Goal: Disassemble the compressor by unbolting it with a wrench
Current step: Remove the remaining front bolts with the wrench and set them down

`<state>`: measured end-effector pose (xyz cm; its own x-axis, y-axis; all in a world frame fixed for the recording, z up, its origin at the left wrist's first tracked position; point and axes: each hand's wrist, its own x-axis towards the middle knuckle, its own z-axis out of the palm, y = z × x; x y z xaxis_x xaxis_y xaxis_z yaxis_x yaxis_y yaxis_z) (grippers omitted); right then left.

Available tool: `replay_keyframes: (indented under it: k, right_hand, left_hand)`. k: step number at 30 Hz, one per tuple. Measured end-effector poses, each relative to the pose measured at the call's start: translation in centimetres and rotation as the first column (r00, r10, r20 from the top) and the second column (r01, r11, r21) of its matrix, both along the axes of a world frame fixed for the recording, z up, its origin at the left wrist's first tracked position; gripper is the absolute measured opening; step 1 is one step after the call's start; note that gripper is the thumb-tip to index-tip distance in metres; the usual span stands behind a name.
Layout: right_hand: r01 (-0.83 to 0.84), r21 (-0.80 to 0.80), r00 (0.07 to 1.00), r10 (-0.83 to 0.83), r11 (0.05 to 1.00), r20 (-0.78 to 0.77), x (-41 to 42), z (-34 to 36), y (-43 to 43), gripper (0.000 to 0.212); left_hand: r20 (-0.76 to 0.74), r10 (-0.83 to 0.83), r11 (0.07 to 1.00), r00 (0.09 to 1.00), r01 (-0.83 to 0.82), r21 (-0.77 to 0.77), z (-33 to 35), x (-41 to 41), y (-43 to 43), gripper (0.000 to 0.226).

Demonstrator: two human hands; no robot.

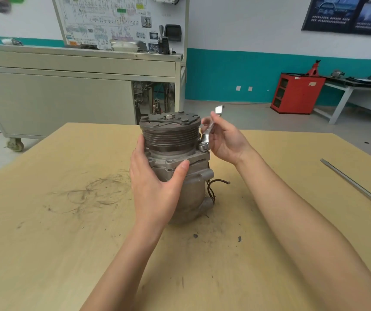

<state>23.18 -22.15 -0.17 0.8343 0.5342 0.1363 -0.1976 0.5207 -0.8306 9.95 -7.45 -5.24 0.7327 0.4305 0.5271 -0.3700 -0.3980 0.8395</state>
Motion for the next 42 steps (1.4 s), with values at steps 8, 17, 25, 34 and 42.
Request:
replay_keyframes:
  k: [8, 17, 25, 34, 42]
  right_hand:
    - [0.622, 0.02, 0.653, -0.533, 0.783, 0.537, -6.8, 2.3, -2.0, 0.029]
    - [0.821, 0.126, 0.121, -0.385, 0.556, 0.915, -11.1, 0.0, -1.5, 0.031]
    - [0.774, 0.196, 0.224, -0.55, 0.602, 0.805, -11.9, -1.0, -0.7, 0.01]
    - [0.851, 0.264, -0.088, -0.372, 0.454, 0.924, -11.6, -1.8, -0.8, 0.023]
    - [0.767, 0.165, 0.243, -0.518, 0.62, 0.82, -10.5, -1.2, -1.3, 0.014]
  left_hand:
    - [-0.001, -0.004, 1.0, 1.0, 0.004, -0.004, -0.2, 0.0, 0.0, 0.093]
    - [0.018, 0.004, 1.0, 1.0, -0.004, 0.007, -0.2, 0.2, 0.1, 0.094]
    - [0.003, 0.009, 1.0, 1.0, -0.009, 0.006, -0.2, 0.2, 0.1, 0.092]
    - [0.008, 0.003, 1.0, 1.0, -0.003, -0.003, -0.1, 0.1, 0.0, 0.091]
    - [-0.005, 0.0, 1.0, 1.0, 0.0, -0.004, 0.1, -0.1, -0.1, 0.092]
